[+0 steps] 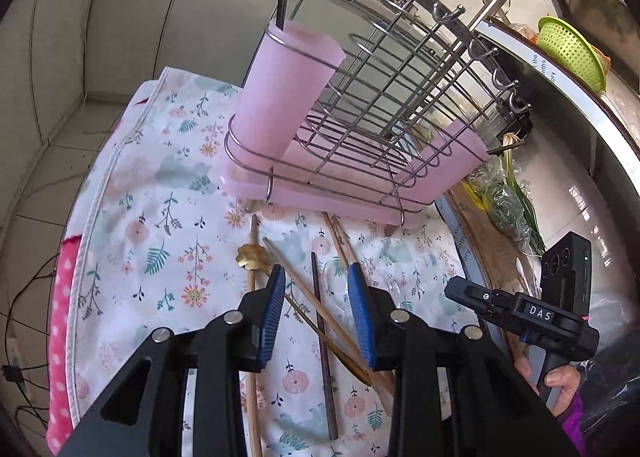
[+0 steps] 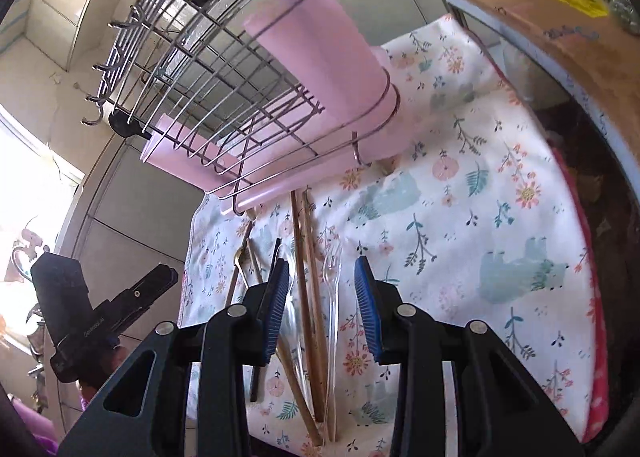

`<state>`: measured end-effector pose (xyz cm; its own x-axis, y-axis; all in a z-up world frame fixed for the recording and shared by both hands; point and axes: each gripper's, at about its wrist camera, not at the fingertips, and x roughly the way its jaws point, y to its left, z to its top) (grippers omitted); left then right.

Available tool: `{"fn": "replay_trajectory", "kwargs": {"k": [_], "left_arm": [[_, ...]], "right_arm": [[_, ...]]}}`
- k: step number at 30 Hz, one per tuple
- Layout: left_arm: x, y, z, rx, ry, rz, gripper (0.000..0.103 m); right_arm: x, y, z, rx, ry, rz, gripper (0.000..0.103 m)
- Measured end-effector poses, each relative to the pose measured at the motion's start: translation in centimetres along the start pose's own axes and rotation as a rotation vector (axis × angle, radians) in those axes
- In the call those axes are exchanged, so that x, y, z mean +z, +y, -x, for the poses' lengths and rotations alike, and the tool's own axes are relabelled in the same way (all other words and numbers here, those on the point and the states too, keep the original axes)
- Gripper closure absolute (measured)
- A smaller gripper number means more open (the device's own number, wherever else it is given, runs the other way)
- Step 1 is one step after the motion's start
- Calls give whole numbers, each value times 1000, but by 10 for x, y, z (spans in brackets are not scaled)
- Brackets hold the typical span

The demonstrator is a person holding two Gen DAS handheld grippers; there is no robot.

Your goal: Organize utensils

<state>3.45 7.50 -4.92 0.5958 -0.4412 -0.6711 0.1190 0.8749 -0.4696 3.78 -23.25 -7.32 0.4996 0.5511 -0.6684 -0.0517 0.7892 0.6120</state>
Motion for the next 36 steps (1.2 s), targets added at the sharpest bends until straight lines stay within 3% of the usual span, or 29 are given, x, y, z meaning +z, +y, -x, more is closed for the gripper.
{"fn": "replay_trajectory", "kwargs": {"k": [7, 14, 16, 17, 20, 24, 30, 36], "left_arm": [[-3, 7, -12, -17, 71, 86, 72], [0, 17, -27, -49, 145, 226, 75], [1, 19, -32, -50, 159, 259, 75], [1, 19, -36, -41, 163, 267, 75], [3, 21, -46, -1, 170, 293, 75], [3, 25, -63, 49, 197, 349, 75], [0, 34, -80, 148, 212, 423, 86], [7, 31, -93, 184, 213, 415, 88]], "right_arm": [[-1, 0, -35, -7, 98, -39, 68], [3, -3, -68, -39, 141, -59, 68], [3, -3, -75, -27, 143, -64, 74], [1, -4, -79, -18, 144, -65, 88], [-2, -4, -81, 4, 144, -58, 99], [-2, -9, -67, 14, 96, -43, 99], [0, -16, -47, 39, 67, -39, 99], [0, -20, -47, 56, 76, -42, 99]]}}
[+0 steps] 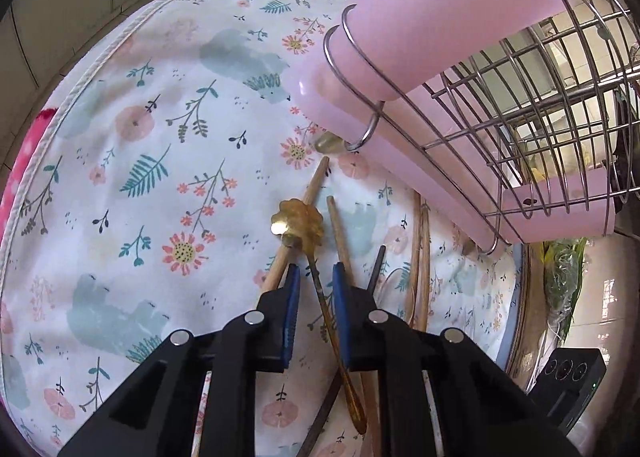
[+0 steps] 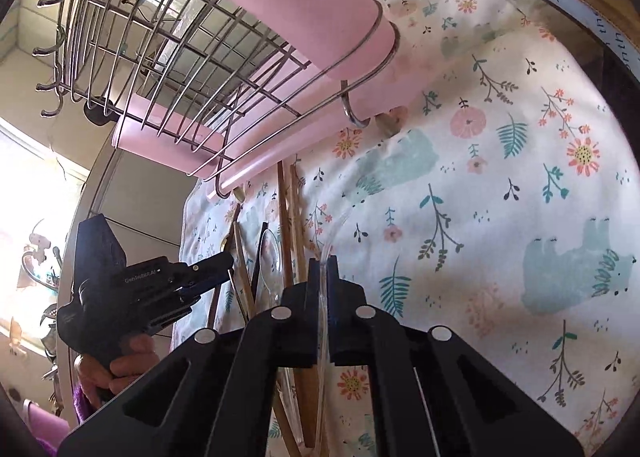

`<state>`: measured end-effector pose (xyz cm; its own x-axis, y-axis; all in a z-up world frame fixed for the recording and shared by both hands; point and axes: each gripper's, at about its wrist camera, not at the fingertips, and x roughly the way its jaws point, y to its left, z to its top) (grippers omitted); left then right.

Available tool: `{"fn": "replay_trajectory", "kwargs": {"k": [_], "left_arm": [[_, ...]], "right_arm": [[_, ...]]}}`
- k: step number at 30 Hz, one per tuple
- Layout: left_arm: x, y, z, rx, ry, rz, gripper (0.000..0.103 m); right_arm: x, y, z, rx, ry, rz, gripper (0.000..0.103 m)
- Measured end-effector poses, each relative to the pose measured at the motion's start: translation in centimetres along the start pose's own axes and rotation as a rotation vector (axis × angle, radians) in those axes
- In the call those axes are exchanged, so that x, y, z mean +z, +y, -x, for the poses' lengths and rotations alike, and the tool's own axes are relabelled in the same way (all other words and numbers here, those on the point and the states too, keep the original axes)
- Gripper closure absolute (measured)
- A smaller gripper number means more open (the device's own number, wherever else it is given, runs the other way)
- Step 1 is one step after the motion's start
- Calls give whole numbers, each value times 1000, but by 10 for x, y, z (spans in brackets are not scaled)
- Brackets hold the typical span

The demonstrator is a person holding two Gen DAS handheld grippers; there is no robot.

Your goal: Organize utensils

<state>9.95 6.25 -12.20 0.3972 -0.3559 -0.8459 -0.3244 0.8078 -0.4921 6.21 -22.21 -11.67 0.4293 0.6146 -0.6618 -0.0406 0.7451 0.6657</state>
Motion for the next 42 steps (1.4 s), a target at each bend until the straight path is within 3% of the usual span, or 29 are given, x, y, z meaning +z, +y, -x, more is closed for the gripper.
{"fn": "replay_trajectory", "kwargs": {"k": [6, 8, 14, 27, 38, 42], "left_arm": [[4, -10, -7, 15, -3, -18, 88], [4, -8, -8, 20, -8, -23, 97], [3, -1, 6, -8, -44, -69, 102], [-19, -11, 81, -63, -234, -238, 102], [-35, -36, 154, -132, -450, -407, 102], [-35, -41, 172, -175, -487, -430, 102]], "right_arm": [[-4, 1, 4, -6, -12, 11, 99], [-4, 1, 5, -10, -17, 16, 99], [-10, 9, 12, -20, -41, 44, 99], [-15, 39, 34, -43, -143, 125, 99], [-5, 53, 86, 3, -298, 149, 99], [5, 58, 100, 18, -339, 158, 99]]}}
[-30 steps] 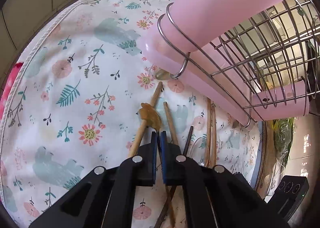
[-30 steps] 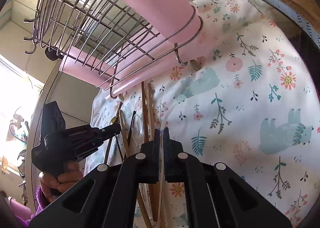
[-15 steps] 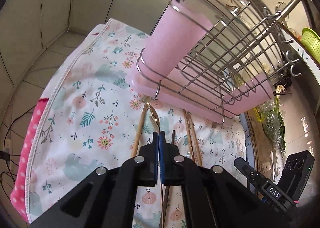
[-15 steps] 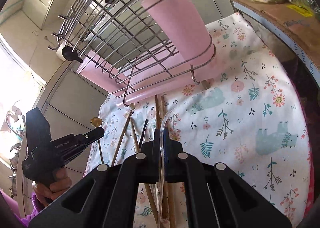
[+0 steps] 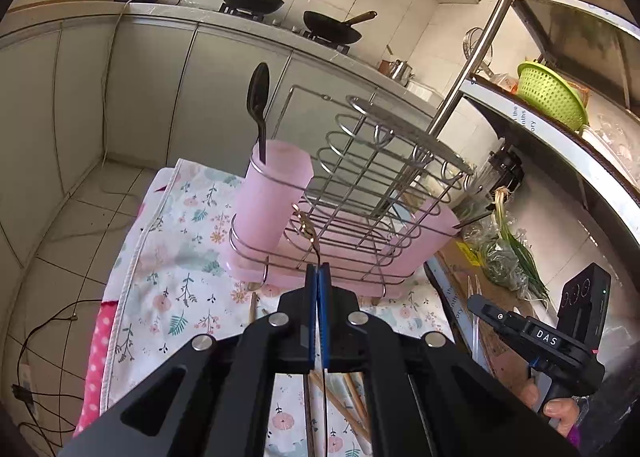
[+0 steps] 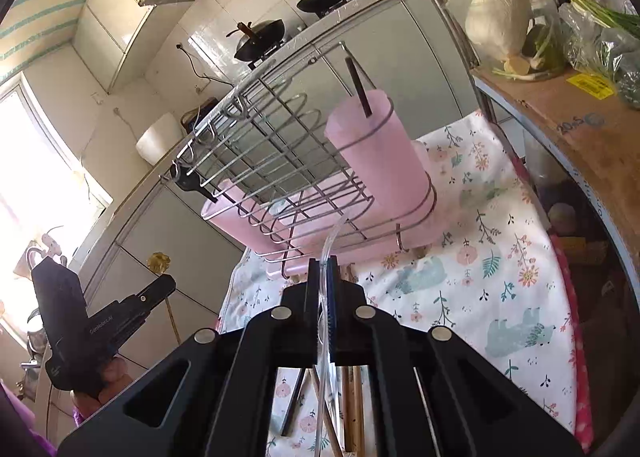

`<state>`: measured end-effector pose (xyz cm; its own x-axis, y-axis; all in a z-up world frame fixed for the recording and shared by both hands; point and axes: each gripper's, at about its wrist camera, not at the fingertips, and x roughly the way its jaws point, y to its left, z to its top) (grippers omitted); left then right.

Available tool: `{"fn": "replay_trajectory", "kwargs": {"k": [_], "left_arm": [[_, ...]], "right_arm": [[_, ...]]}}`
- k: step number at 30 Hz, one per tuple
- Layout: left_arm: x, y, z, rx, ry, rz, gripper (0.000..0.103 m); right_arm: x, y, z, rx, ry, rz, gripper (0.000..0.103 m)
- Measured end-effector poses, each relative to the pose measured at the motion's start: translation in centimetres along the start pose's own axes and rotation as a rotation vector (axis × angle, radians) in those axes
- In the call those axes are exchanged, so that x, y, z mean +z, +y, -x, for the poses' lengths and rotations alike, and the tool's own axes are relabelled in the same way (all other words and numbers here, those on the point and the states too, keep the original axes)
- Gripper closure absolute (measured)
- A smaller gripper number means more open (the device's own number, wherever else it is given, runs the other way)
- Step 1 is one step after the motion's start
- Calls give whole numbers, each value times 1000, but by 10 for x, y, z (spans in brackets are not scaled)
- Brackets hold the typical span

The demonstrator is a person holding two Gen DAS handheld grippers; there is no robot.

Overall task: Organize utensils
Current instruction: 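Lift the gold spoon with the left tool while the right tool lifts the clear utensil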

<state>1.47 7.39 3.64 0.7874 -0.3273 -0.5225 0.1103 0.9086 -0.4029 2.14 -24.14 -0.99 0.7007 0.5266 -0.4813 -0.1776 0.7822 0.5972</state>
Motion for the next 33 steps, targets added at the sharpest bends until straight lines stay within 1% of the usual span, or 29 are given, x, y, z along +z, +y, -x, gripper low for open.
{"fn": "replay_trajectory", "kwargs": {"k": [5, 10, 15, 18, 21, 24, 27, 33], "left_arm": [[13, -7, 15, -31, -69, -34, 102], [30, -12, 31, -42, -169, -66, 102], [56, -10, 40, -41, -260, -62, 102], [65, -8, 43, -45, -301, -57, 102], [69, -6, 42, -41, -324, -56, 102], [72, -1, 36, -37, -325, -53, 102], [75, 4, 32, -35, -327, -56, 102], [77, 9, 24, -36, -349, -59, 102]], "right_arm": [[18, 14, 14, 15, -79, 44, 99], [40, 39, 23, 16, -196, 146, 99], [66, 66, 28, -10, -358, 281, 99], [80, 78, 25, -45, -463, 377, 99], [95, 81, 13, -79, -519, 424, 99], [107, 83, -1, -108, -568, 448, 99], [114, 92, -5, -143, -649, 502, 99], [124, 102, -13, -203, -754, 575, 99]]}}
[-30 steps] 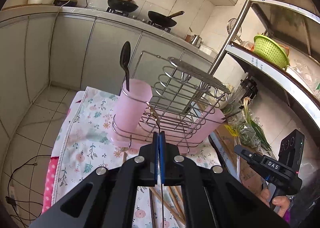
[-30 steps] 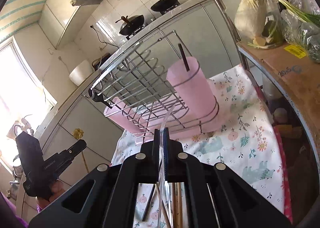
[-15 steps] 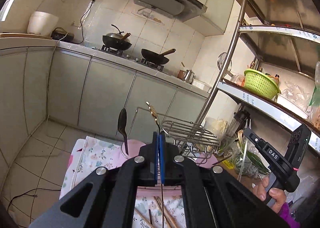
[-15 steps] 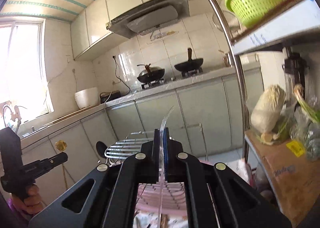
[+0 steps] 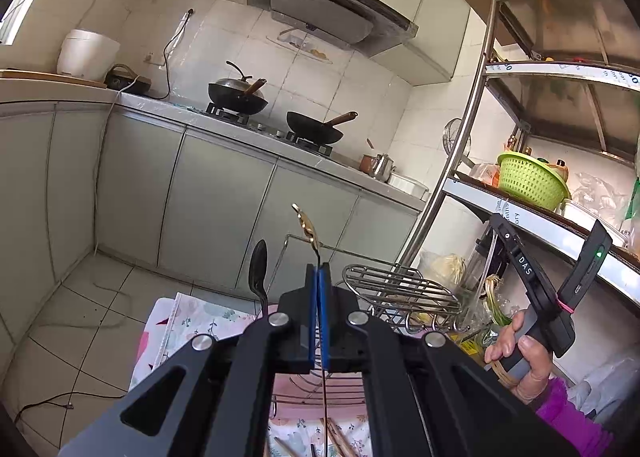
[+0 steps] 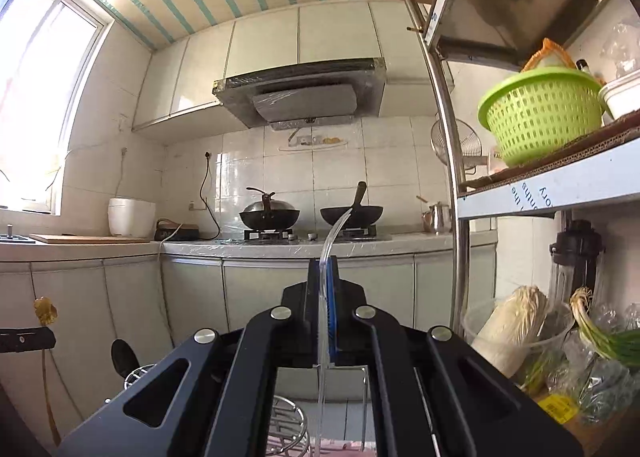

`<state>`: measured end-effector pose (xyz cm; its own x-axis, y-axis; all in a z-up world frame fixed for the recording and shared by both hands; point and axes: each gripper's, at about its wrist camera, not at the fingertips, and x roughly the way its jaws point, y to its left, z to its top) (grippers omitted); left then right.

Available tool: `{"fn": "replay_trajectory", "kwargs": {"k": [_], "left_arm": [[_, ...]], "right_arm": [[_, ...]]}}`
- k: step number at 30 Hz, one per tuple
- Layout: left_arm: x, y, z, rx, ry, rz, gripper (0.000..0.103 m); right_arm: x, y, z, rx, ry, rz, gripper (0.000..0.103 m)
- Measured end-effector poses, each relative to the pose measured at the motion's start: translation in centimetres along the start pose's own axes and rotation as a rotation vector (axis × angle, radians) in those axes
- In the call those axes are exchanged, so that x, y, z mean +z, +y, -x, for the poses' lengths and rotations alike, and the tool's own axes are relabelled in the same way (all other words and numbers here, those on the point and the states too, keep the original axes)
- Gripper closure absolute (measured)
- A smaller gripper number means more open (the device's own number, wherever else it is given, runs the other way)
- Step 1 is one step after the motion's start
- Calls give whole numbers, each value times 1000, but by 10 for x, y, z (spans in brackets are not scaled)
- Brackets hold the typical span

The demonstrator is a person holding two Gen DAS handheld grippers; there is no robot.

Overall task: Organize utensils
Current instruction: 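Lift the gold spoon with the left tool while the right tool lifts the clear utensil, then carry the gold spoon over the pink cup with the left tool while the right tool carries the clear utensil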

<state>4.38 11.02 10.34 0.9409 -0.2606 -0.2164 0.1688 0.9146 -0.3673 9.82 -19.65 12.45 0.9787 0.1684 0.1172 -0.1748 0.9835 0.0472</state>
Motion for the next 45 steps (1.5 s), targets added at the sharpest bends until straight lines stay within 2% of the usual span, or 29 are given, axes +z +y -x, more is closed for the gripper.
{"fn": "replay_trajectory", "kwargs": {"k": [4, 14, 19, 25, 33, 39, 45], "left_arm": [[-2, -3, -5, 10, -13, -29, 102], [-4, -7, -20, 25, -48, -52, 102], [1, -11, -28, 52, -100, -98, 102], [15, -20, -43, 89, -216, -141, 102], [0, -36, -82, 187, -305, -275, 102], [-15, -36, -96, 210, -320, -316, 102], [-35, -32, -89, 193, -274, -312, 102]], "right_arm": [[-7, 2, -7, -36, -33, 48, 99], [-36, -6, -11, -29, 37, 29, 99], [-53, -4, 2, -1, 108, 13, 99], [-74, -2, 12, 25, 200, -26, 99], [-83, -8, 11, 42, 253, -51, 99], [-86, -4, 10, 51, 265, -37, 99], [-91, -4, 13, 40, 281, -51, 99]]}}
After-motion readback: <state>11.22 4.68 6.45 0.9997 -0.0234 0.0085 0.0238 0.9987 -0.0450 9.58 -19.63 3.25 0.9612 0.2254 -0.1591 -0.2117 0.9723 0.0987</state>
